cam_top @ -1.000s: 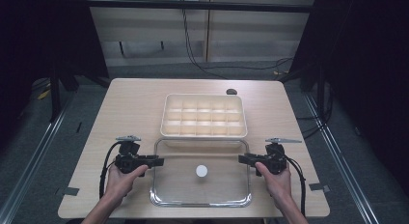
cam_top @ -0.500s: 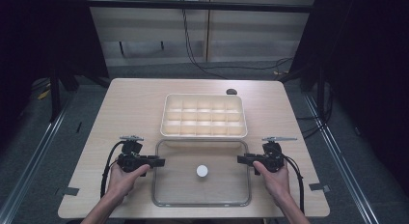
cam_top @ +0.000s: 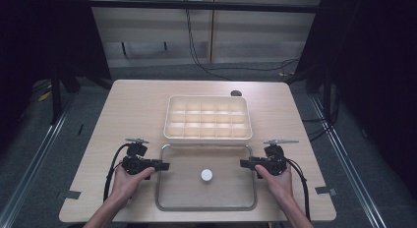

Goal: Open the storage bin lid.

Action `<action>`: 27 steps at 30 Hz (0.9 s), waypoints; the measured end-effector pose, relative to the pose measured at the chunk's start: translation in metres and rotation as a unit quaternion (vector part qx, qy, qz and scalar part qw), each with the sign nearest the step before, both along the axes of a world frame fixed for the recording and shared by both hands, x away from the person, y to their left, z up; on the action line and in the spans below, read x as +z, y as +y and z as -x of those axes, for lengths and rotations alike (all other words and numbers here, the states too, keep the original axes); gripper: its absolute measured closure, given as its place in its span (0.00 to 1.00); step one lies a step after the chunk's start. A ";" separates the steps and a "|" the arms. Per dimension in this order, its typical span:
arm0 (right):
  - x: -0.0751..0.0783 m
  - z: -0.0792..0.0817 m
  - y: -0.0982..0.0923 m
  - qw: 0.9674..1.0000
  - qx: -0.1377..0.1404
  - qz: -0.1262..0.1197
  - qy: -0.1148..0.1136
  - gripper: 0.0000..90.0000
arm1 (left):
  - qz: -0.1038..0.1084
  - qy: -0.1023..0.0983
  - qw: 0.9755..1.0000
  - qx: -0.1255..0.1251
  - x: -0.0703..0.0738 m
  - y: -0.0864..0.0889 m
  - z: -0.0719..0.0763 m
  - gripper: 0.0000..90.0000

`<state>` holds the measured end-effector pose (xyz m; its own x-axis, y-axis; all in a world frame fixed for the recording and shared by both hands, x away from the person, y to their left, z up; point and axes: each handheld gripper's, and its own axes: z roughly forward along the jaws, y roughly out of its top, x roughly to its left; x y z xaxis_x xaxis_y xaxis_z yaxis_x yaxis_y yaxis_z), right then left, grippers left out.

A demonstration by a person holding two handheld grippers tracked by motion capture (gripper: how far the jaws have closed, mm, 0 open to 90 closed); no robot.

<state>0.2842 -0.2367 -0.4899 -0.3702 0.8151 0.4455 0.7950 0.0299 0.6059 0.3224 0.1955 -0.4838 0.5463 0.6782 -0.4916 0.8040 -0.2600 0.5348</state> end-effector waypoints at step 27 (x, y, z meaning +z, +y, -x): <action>-0.001 0.000 -0.001 0.999 -0.010 0.040 -0.009 0.41 | -0.042 -0.017 0.999 0.020 -0.003 0.001 -0.006 0.40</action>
